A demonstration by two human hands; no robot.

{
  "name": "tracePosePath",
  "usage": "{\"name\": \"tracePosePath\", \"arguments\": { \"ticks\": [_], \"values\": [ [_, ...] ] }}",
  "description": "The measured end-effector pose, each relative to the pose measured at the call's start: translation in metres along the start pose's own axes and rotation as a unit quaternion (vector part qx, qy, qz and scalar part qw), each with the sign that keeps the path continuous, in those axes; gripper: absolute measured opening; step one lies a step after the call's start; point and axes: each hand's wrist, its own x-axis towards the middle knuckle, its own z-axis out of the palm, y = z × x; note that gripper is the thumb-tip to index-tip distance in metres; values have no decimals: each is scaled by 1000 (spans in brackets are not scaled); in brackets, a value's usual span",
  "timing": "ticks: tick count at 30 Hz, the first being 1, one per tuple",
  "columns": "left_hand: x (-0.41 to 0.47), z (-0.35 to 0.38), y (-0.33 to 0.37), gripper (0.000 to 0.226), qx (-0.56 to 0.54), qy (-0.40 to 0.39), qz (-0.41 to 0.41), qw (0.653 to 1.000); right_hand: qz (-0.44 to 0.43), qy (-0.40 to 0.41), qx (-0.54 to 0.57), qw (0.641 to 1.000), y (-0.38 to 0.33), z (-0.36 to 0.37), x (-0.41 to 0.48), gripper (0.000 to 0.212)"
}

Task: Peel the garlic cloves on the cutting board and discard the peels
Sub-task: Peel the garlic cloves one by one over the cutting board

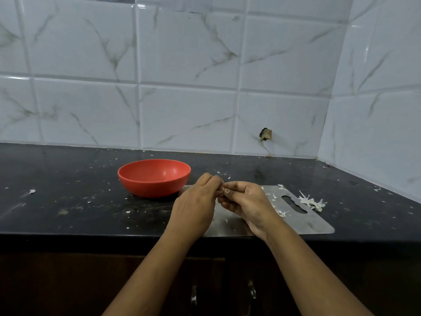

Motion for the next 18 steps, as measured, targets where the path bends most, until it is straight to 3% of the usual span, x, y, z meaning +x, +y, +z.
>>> {"name": "tracePosePath", "arguments": {
  "ticks": [18],
  "values": [
    [1, 1, -12, 15, -172, 9, -88, 981, -8, 55, 45, 997, 1, -2, 2, 17]
  ]
}}
